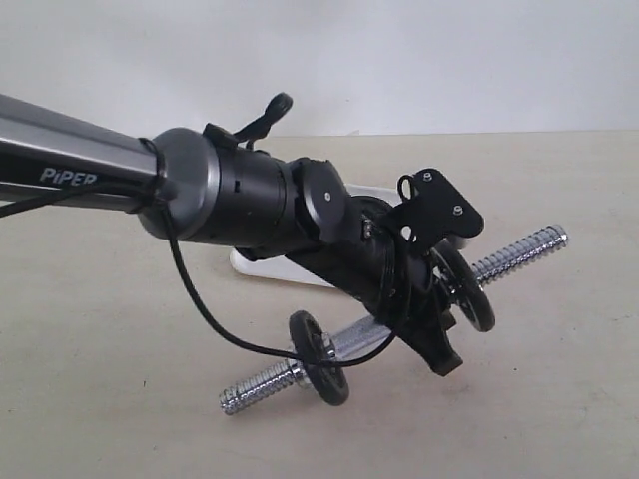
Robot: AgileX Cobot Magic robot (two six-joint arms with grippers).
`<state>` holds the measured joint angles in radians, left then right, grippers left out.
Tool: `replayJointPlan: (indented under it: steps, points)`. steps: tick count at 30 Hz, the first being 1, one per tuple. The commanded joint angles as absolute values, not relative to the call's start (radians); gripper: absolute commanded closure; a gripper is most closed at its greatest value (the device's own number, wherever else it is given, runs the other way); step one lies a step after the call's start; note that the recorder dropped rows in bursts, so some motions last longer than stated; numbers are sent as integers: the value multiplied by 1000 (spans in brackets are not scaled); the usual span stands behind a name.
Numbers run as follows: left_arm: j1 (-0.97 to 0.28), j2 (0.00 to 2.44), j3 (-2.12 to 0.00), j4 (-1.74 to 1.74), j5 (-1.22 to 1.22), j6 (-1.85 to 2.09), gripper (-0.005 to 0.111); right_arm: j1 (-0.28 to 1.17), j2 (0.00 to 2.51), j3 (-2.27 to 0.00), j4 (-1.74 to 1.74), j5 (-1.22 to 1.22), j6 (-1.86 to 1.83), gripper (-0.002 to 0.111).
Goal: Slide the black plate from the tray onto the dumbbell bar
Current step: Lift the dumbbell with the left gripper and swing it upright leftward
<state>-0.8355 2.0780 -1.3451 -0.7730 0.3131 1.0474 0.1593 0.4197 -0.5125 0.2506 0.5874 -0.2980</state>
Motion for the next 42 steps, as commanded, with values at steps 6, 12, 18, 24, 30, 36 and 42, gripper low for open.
replayJointPlan:
  steps: [6, 12, 18, 24, 30, 36, 42]
  points:
    - [-809, 1941, -1232, -1110, 143, 1313, 102, 159, 422, -508, 254, 587, -297, 109]
    - [-769, 1894, -1158, -1194, 82, 1385, 102, 159, 422, -508, 254, 587, -297, 109]
    - [-726, 1853, -1112, -1194, 67, 1393, 102, 159, 422, -508, 254, 587, -297, 109]
    - [-695, 1797, -1066, -1192, 23, 1408, 102, 159, 422, -508, 254, 587, -297, 109]
    - [-655, 1772, -1000, -1192, -7, 1404, 102, 159, 422, -508, 254, 587, -297, 109]
    - [-632, 1752, -964, -1185, -53, 1404, 102, 159, 422, -508, 265, 591, -297, 109]
    - [-586, 1743, -961, -1169, -52, 1399, 102, 159, 422, -508, 265, 594, -297, 109]
